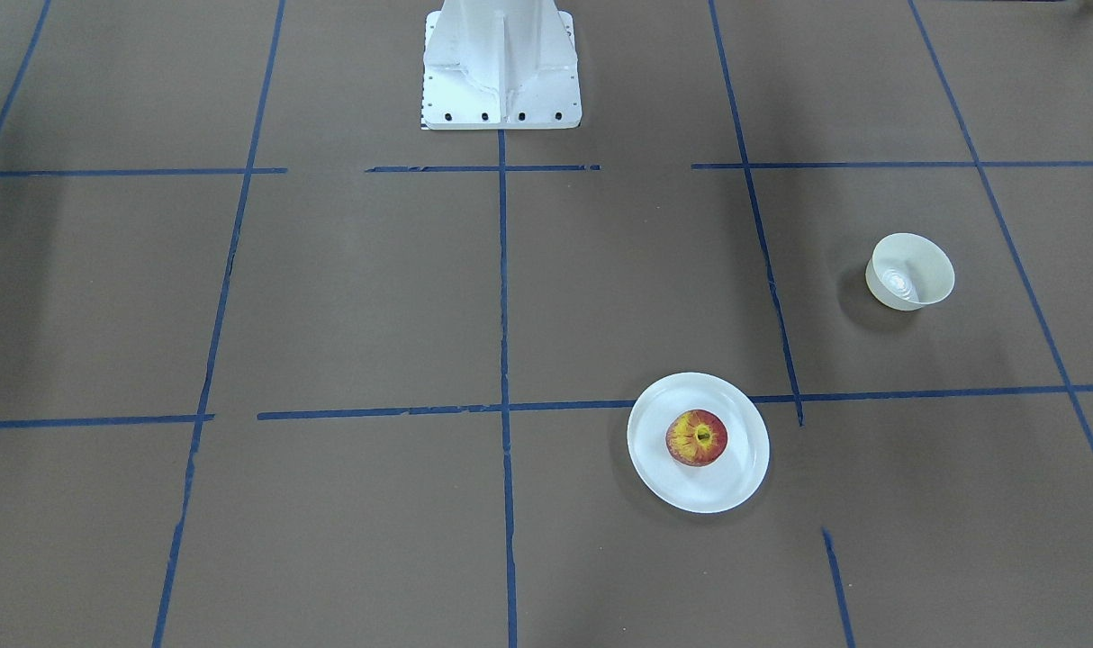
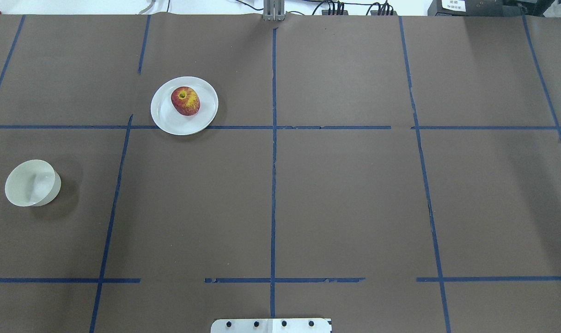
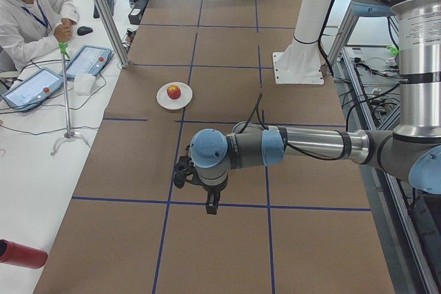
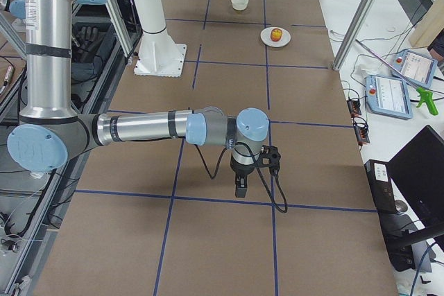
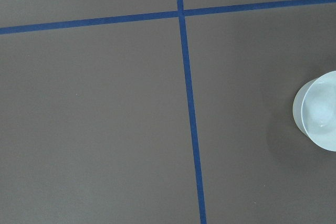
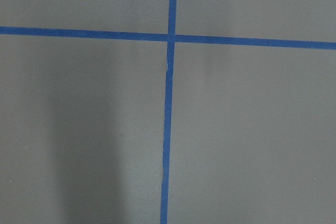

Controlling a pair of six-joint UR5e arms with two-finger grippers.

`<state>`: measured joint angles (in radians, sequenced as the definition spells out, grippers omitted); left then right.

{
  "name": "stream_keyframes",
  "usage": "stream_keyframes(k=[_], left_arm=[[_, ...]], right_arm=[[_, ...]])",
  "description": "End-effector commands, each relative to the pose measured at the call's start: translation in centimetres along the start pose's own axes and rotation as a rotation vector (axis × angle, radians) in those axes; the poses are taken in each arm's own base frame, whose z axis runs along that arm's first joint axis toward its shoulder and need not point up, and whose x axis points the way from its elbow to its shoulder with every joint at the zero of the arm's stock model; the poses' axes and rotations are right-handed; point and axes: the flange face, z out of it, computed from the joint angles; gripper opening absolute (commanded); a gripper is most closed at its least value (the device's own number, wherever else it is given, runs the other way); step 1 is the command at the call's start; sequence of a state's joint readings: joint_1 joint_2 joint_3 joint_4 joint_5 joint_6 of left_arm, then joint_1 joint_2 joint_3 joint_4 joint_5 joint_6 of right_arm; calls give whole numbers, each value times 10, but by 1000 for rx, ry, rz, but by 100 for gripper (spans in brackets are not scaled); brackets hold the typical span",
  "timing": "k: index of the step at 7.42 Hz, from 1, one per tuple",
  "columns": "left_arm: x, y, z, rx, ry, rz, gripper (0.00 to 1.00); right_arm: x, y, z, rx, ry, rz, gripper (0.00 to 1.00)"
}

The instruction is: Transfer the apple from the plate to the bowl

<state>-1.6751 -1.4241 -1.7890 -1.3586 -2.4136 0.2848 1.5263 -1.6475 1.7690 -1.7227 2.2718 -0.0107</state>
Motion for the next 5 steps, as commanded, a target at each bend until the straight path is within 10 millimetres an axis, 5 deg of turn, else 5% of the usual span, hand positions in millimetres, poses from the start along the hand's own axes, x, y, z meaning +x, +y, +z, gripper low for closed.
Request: stream_keyframes(k=[1,5], left_arm=[[0,0,0,1,4,0,100],[12,-1,-12,25,-6,23,100]], right_arm=[[0,0,0,0,0,0,100],[0,0,0,1,0,-1,100]])
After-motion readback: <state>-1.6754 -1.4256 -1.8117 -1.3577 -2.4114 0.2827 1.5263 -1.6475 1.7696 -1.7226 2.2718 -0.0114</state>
